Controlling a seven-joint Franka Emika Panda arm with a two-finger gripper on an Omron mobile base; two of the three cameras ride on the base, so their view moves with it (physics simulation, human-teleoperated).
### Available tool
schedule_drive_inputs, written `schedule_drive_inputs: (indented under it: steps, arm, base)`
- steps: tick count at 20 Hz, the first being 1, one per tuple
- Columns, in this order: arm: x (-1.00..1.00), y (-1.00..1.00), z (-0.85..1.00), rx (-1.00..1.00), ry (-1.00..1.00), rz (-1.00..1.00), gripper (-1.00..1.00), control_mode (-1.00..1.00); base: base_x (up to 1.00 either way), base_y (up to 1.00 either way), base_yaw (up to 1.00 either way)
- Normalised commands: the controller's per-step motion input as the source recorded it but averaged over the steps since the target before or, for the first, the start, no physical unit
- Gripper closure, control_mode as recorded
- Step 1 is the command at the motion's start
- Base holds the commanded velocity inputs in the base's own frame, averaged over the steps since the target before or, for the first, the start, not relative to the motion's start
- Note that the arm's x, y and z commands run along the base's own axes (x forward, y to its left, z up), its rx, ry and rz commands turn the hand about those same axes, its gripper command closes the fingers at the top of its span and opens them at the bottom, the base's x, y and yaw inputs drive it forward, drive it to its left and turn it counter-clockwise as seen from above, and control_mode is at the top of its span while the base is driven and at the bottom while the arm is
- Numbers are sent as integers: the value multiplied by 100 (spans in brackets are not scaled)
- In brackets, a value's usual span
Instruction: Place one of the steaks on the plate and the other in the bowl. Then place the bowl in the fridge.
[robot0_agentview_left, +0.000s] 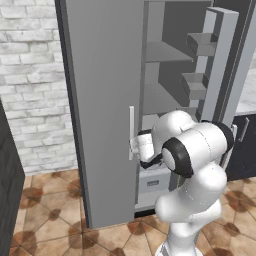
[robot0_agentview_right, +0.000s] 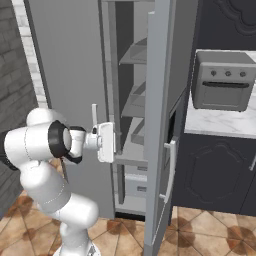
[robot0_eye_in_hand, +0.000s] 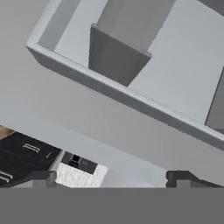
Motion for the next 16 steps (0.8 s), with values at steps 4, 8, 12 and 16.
schedule_drive_inputs:
  steps: [4, 8, 12, 16]
  arm:
    - [81, 0, -1, 17, 0, 1, -100, -100]
    - [80, -8, 1, 8, 0, 0, -100, -100]
    - [54, -13, -3, 1, -2, 1, -100, -100]
    - [20, -30, -13, 0, -7, 2, -100, -100]
  base:
    - [0, 0, 0]
    - [0, 0, 0]
    - [0, 0, 0]
    - [0, 0, 0]
